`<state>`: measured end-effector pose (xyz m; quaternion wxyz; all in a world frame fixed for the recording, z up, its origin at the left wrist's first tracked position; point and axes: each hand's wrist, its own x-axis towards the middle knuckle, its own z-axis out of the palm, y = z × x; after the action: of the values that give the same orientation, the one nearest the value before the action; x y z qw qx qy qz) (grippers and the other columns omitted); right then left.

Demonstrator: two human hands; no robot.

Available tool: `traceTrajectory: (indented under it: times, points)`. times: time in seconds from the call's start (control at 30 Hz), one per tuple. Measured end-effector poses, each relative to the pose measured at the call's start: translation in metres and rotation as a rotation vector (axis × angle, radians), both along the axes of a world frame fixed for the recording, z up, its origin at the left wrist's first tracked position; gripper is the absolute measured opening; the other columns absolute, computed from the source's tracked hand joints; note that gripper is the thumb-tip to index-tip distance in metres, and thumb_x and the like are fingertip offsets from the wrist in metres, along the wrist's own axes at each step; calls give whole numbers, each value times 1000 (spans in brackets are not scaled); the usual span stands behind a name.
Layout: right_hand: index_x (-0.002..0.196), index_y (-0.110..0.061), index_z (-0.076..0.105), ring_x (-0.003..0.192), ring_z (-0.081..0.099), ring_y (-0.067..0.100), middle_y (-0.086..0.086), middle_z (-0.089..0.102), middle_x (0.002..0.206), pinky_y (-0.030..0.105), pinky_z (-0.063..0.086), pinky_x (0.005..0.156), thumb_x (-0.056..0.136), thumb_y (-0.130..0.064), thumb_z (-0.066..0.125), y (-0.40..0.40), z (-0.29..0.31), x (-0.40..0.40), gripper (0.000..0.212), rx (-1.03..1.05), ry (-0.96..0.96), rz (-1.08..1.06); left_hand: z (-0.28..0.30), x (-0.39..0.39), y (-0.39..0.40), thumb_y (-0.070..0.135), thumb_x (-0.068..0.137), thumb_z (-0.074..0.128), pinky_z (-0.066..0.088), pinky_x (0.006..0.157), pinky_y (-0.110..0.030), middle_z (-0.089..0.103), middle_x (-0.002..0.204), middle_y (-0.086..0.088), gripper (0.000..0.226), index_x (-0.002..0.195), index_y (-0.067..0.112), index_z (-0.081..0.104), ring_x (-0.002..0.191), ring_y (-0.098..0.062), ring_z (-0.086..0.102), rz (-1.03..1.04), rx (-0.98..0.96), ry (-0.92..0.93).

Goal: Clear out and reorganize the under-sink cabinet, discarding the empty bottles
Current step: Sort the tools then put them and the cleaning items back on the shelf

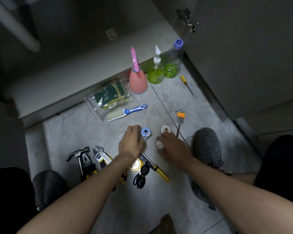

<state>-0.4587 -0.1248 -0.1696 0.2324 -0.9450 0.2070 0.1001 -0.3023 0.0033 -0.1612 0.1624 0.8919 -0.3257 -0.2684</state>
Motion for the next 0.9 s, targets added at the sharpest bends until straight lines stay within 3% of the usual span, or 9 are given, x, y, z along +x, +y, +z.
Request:
traceTrajectory:
  times: [0.13, 0.3, 0.4, 0.53, 0.67, 0.83, 0.9]
  points:
    - [127, -16, 54, 124, 44, 27, 5, 44, 136, 41, 49, 85, 90, -14, 57, 10, -2, -1, 37, -51, 117, 73, -5, -3, -31, 37, 89, 65, 52, 82, -37, 43, 131, 4, 45, 130, 32, 48, 113, -21, 53, -93, 49, 23]
    - [105, -14, 61, 114, 48, 30, 7, 49, 123, 40, 42, 71, 89, -4, 48, 10, -7, 6, 23, -151, 136, 67, -11, 2, -44, 28, 88, 65, 53, 83, -39, 48, 124, 2, 37, 123, 30, 53, 109, -24, 56, -134, 114, -20]
    - [102, -14, 63, 113, 48, 27, 5, 50, 121, 38, 44, 74, 90, -9, 50, 7, -8, 3, 18, -132, 98, 86, -10, 16, -44, 29, 87, 63, 53, 83, -38, 51, 122, 3, 34, 120, 31, 55, 106, -24, 58, -107, 108, -34]
    - [94, -12, 64, 103, 53, 25, 4, 56, 113, 36, 48, 78, 83, -22, 63, 1, 6, -1, 15, -31, -131, 12, -7, 36, -34, 25, 83, 63, 52, 85, -37, 55, 120, 7, 35, 116, 33, 55, 108, -19, 57, -11, 78, -62]
    - [90, -13, 63, 97, 58, 21, 3, 58, 115, 34, 54, 68, 82, -19, 72, -15, 19, 23, 14, 10, -254, -126, -7, 39, -27, 23, 85, 65, 51, 85, -33, 61, 119, 6, 32, 116, 29, 56, 106, -19, 61, 59, 19, -34]
    - [96, -11, 59, 100, 54, 24, 3, 53, 117, 37, 52, 67, 86, -18, 66, -42, 10, 65, 14, -1, -186, -98, -3, 32, -24, 23, 87, 66, 49, 85, -32, 57, 122, 1, 30, 116, 24, 60, 106, -23, 60, 78, -24, -18]
    - [106, -11, 61, 107, 54, 26, 4, 52, 122, 38, 52, 73, 87, -19, 64, -39, -20, 93, 20, 6, -97, -34, -30, 47, -16, 22, 87, 67, 49, 85, -32, 56, 123, 1, 31, 117, 23, 60, 105, -23, 61, 147, -2, 22]
